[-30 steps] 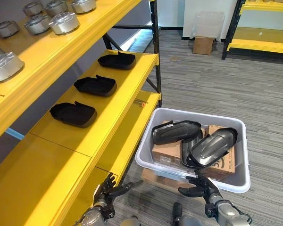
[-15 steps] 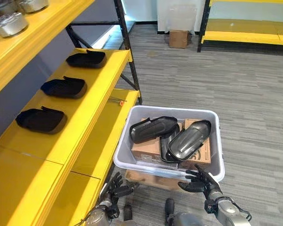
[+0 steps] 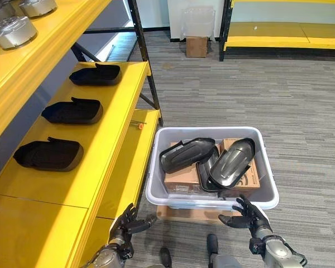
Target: Move parts from the plastic box to the shelf.
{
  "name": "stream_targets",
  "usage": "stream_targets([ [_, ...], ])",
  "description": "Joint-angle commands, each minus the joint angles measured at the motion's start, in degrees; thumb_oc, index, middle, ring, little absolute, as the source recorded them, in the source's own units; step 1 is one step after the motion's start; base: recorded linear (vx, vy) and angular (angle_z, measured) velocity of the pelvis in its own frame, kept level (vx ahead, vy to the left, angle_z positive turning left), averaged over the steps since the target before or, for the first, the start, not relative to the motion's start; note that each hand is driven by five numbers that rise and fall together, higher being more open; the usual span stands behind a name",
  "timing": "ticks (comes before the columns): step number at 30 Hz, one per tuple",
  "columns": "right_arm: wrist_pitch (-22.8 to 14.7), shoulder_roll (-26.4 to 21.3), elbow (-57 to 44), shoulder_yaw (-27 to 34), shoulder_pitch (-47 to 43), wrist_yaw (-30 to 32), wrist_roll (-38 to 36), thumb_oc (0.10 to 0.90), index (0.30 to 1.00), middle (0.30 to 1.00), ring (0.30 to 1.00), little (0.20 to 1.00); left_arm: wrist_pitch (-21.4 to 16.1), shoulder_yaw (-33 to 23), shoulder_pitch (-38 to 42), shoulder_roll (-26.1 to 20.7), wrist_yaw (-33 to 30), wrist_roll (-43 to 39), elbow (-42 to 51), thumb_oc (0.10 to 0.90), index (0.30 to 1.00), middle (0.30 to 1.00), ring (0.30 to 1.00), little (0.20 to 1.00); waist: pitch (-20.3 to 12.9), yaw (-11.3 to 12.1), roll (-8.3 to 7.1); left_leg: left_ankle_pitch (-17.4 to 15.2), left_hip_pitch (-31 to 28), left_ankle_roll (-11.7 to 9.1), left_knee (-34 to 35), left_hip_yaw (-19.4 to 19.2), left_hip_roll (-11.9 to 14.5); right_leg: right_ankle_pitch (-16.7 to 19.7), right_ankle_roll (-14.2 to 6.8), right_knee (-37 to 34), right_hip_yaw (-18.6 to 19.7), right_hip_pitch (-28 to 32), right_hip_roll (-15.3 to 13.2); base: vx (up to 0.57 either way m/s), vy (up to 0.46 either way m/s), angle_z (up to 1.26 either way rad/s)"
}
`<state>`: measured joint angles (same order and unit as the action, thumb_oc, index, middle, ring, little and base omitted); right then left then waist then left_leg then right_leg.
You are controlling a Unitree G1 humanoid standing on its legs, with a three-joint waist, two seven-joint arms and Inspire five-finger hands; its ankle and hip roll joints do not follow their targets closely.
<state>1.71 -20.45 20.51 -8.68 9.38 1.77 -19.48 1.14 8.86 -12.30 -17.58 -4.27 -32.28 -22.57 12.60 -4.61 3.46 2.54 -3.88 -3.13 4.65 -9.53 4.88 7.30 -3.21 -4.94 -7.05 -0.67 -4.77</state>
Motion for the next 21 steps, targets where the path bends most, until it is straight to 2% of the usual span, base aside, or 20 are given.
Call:
stream_targets([
  [1,-3.2,1.2,-5.8,-1.6,-1.4,-1.5,-1.3,0.9,1.0,1.0,1.0,1.0,-3.5,-1.2,0.4,-3.8,1.4,2.4,5.2,0.9,1.0,1.0,1.0,1.0,-4.3,0.3,-3.81,-3.3,1.0,-0.5,-3.0,0.8,3.4,-6.1,-6.8,2.3,2.6,1.4,-7.5,0.02,0.037,-0.11],
  [11,-3.3,0.4,-9.8,0.0,0.8,-2.3,-2.1,0.9,1.0,1.0,1.0,1.0,-3.0,-2.4,-1.2,-3.8,1.6,2.4,5.9,0.9,1.0,1.0,1.0,1.0,-5.0,-0.3,-4.95,-4.0,-0.5,-0.2,-2.4,-0.4,3.5,-5.5,-7.3,1.9,3.8,1.1,-7.4,0.01,0.024,-0.1],
  [21,-4.0,-0.1,-14.9,3.2,4.4,-3.0,-2.8,0.9,1.0,1.0,1.0,1.0,-3.3,-5.8,-4.0,-2.8,1.0,1.2,7.7,0.9,1.0,1.0,1.0,1.0,-5.4,-0.5,-5.94,-3.9,-1.8,0.1,-0.3,-0.7,3.0,-4.7,-7.9,1.7,4.2,0.8,-7.7,-0.01,0.012,-0.02],
])
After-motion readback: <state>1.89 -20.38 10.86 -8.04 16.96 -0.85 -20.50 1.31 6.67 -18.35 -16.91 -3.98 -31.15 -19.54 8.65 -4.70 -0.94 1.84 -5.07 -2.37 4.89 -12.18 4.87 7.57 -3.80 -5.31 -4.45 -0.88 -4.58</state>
